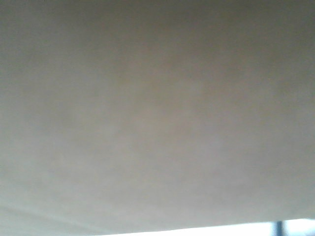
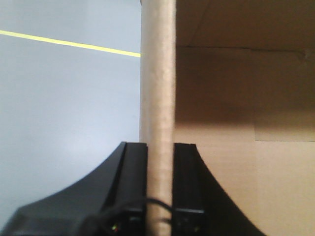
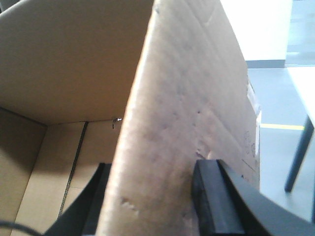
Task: Grab box from left shelf to table start
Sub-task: 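Pull the held box back away from the shelf with both grippers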
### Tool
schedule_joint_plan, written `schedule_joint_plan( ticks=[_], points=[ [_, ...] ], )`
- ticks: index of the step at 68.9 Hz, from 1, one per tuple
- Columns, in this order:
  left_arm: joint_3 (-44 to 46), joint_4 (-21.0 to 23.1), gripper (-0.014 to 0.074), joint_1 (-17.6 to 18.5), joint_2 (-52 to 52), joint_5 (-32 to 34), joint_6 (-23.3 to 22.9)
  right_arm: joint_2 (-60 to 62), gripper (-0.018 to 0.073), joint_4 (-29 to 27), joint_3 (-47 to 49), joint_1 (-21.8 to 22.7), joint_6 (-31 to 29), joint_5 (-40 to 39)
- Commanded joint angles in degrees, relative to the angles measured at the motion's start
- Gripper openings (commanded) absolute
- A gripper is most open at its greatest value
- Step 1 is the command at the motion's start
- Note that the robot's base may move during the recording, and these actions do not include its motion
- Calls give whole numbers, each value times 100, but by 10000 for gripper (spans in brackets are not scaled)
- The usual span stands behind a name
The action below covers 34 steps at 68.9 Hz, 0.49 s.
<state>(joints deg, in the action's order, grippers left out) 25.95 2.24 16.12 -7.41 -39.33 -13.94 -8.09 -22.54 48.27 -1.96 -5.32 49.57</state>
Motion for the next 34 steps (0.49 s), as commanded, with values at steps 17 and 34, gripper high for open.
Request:
schedule_joint_plan(
  ticks=[17,34],
  points=[
    [11,-442,-99,-1,-106,-378,8,-48,57,24,187,-1,-5,-656],
    [11,-442,-99,-1,-106,-378,8,-48,57,24,187,-1,-5,-656]
  ],
)
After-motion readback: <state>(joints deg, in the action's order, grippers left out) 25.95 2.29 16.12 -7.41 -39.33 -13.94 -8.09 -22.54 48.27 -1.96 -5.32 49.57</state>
